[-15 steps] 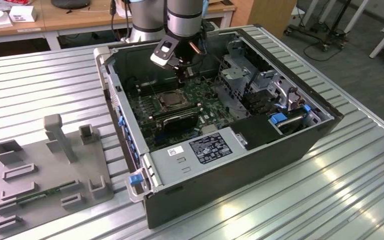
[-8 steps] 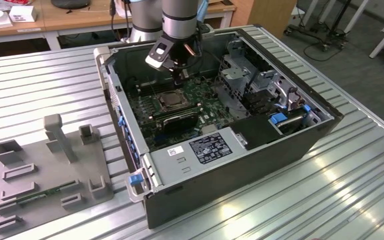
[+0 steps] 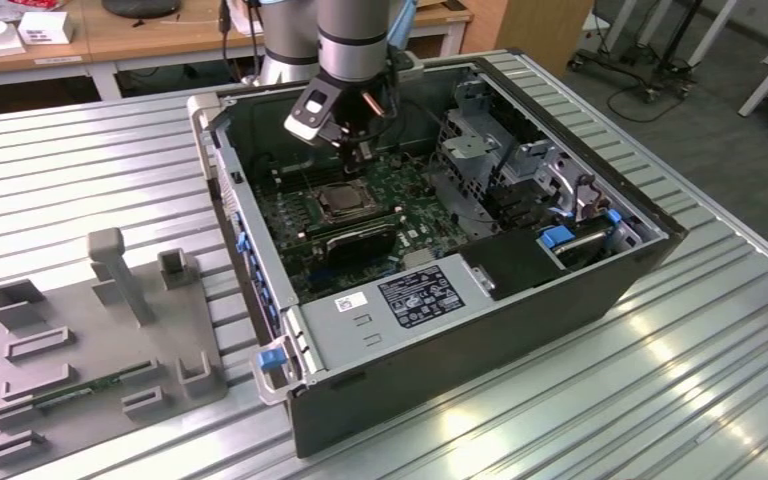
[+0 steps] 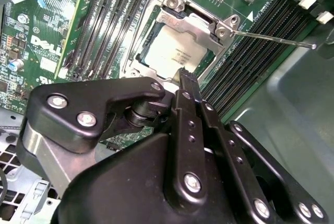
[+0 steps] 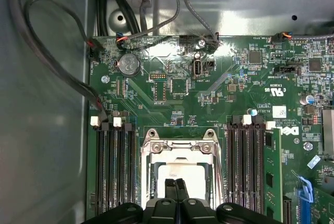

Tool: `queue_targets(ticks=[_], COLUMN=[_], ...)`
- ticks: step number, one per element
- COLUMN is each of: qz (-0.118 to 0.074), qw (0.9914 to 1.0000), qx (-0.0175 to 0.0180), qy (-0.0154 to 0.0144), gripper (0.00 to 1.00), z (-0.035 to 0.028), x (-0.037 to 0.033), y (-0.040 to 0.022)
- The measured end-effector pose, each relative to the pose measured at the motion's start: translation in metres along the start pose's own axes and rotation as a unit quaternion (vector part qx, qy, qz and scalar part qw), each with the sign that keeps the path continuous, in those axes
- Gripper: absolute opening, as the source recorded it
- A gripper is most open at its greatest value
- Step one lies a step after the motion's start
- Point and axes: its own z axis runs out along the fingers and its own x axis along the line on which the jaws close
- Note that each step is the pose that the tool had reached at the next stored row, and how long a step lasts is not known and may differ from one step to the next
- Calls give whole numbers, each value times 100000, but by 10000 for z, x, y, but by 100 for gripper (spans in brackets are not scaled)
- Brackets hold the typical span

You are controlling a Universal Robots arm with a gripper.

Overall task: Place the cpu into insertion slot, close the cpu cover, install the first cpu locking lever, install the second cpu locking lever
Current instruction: 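Close the cpu cover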

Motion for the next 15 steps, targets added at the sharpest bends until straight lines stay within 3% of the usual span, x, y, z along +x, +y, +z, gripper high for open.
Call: queue_targets(ticks=[15], qz=[-678], qw=[99998], qx=[28], qy=[36], gripper=[11], z=[37], x=[-1], y=[-45])
